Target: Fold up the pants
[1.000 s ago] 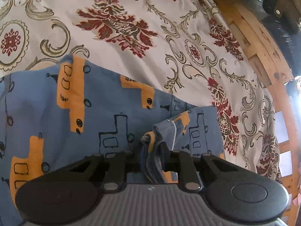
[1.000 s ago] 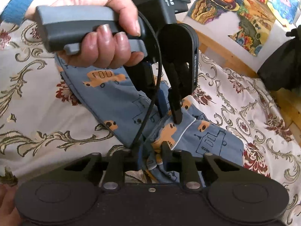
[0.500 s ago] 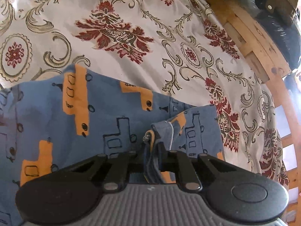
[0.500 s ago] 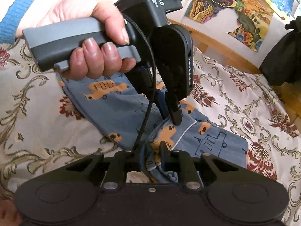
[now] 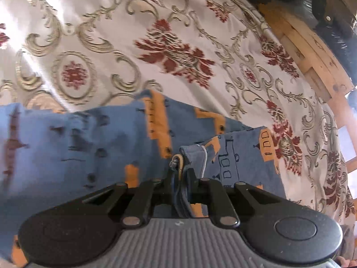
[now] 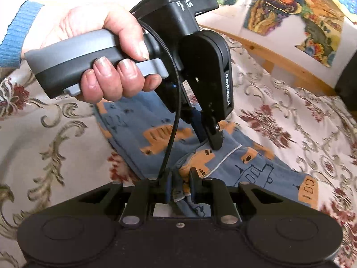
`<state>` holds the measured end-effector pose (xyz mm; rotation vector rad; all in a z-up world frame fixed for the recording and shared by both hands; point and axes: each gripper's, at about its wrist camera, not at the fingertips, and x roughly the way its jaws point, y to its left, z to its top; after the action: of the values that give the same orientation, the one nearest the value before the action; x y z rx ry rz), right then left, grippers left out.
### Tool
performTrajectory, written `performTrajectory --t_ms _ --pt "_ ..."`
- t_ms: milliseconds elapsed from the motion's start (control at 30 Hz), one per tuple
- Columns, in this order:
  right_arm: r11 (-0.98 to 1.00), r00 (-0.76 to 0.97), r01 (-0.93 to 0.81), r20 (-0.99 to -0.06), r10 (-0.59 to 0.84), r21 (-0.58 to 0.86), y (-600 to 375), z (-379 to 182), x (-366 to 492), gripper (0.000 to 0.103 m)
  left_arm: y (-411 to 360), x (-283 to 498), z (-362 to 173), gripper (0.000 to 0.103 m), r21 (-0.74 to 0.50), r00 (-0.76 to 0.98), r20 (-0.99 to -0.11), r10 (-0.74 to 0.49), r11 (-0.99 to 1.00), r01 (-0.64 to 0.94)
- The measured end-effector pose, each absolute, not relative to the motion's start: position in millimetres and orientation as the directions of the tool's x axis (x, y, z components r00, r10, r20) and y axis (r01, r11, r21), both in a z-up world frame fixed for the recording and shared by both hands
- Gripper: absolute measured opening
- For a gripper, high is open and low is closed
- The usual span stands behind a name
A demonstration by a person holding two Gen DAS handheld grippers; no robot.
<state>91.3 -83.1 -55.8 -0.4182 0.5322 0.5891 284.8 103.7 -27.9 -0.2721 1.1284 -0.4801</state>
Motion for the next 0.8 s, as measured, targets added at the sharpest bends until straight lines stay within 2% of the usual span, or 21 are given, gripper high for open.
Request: performTrajectory --t_ms 367,467,500,567,633,700,800 --pt "0.723 0.665 -0.663 -0.597 0.448 -0.195 -58 -61 92 0.017 127 282 -33 0.012 -0.406 0.35 -0.82 -0.452 0.892 0.2" --pt "0.713 0.66 -0.672 -0.6 0.452 -0.2 -58 -65 92 0.022 127 281 -38 0.017 -0.406 0.356 -0.82 -0.448 0.894 0.192" --pt "0.711 0.659 -0.674 -0.6 0.454 -0.202 -60 -63 91 0.025 127 280 -38 0.02 -0.408 0.359 -0.818 -0.45 0.893 0.191" --pt "0.702 0.647 -0.684 -0.609 0.459 -0.199 -69 -57 90 0.039 130 276 -33 0.032 -0.398 0.388 -0.814 -0.433 0.902 0.171" --pt "0.695 0.655 -0.684 -0.605 0.452 -0.222 -86 -48 88 0.07 131 268 -25 0.043 -0.379 0.433 -0.802 -0.412 0.911 0.165" --pt "0.69 0.689 -0.667 -0.586 0.427 -0.282 -111 -37 85 0.075 130 257 -15 0.05 -0.346 0.498 -0.776 -0.386 0.922 0.175" --pt "0.696 0.777 -0.584 -0.535 0.331 -0.418 -150 -29 93 0.074 120 238 1 0.053 -0.313 0.594 -0.713 -0.373 0.927 0.206"
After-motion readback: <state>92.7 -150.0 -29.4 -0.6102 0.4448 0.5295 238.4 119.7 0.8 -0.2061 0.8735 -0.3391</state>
